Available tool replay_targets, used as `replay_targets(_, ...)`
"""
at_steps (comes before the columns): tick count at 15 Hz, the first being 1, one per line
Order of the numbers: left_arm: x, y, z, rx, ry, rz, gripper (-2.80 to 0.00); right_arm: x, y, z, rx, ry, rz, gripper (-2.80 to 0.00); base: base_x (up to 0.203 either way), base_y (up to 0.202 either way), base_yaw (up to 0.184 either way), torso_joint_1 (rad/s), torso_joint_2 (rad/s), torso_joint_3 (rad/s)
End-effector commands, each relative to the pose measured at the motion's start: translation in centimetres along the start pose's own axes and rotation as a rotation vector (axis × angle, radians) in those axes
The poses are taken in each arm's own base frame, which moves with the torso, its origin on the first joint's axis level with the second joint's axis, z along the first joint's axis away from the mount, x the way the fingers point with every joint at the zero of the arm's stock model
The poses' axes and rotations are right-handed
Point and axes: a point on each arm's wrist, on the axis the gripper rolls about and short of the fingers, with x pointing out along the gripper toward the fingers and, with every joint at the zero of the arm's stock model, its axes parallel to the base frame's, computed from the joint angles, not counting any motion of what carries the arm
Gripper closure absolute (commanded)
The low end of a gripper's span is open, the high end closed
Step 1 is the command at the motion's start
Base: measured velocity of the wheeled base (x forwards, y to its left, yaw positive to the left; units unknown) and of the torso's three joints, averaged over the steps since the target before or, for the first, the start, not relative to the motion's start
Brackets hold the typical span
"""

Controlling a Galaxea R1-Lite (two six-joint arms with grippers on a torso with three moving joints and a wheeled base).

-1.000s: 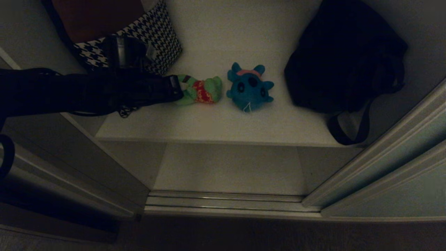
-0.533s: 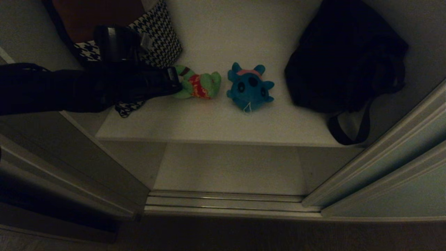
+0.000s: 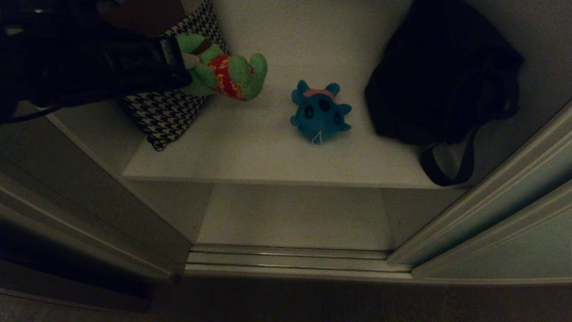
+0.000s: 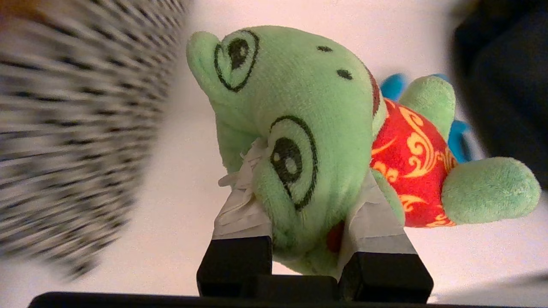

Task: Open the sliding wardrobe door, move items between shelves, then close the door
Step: Place the green doll on the lower shelf

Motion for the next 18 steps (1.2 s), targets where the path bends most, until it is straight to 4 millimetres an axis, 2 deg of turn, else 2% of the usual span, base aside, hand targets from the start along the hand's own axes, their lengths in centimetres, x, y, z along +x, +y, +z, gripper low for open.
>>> replay_targets(1, -7.7, -0.7, 3.3, 0.02, -0.113, -0.007, 0.0, 0.0, 0.0, 0.0, 0.0, 0.0, 0.001, 0.0, 0.0, 0.0, 0.0, 0.0, 0.0, 0.0)
replay_targets(3, -13.9, -0.9, 3.4, 0.034, -0.118, 0.014, 0.0, 0.0, 0.0, 0.0, 0.0, -0.001, 0.001, 0.0, 0.0, 0.0, 0.0, 0.0, 0.0, 0.0)
replay_targets(5, -20.5, -0.9, 1.7, 0.044, -0.107, 0.044, 0.0, 0.0, 0.0, 0.0, 0.0, -0.001, 0.001, 0.0, 0.0, 0.0, 0.0, 0.0, 0.0, 0.0)
replay_targets(6, -23.3, -0.9, 0.4, 0.049, -0.095, 0.063, 0.0, 0.0, 0.0, 0.0, 0.0, 0.0, 0.0, 0.0, 0.0, 0.0, 0.0, 0.0, 0.0, 0.0)
replay_targets(8, -28.6, -0.9, -3.9, 0.062, -0.044, 0.123, 0.0, 0.0, 0.0, 0.0, 0.0, 0.001, 0.001, 0.0, 0.0, 0.0, 0.0, 0.0, 0.0, 0.0)
replay_targets(10, -32.3, -1.1, -8.4, 0.074, -0.017, 0.164, 0.0, 0.0, 0.0, 0.0, 0.0, 0.0, 0.001, 0.0, 0.0, 0.0, 0.0, 0.0, 0.0, 0.0)
replay_targets(12, -34.4, -1.3, -13.5, 0.097, 0.014, 0.194, 0.0, 0.0, 0.0, 0.0, 0.0, 0.0, 0.001, 0.0, 0.0, 0.0, 0.0, 0.0, 0.0, 0.0)
replay_targets(14, -34.8, -1.2, -18.7, 0.112, 0.077, 0.225, 0.0, 0.0, 0.0, 0.0, 0.0, -0.001, 0.001, 0.0, 0.0, 0.0, 0.0, 0.0, 0.0, 0.0)
replay_targets(16, -34.8, -0.9, -22.3, 0.155, 0.112, 0.233, 0.0, 0.0, 0.0, 0.0, 0.0, -0.001, 0.001, 0.0, 0.0, 0.0, 0.0, 0.0, 0.0, 0.0)
replay_targets(18, -33.7, -0.3, -24.9, 0.171, 0.175, 0.246, 0.0, 0.0, 0.0, 0.0, 0.0, -0.001, 0.001, 0.0, 0.0, 0.0, 0.0, 0.0, 0.0, 0.0)
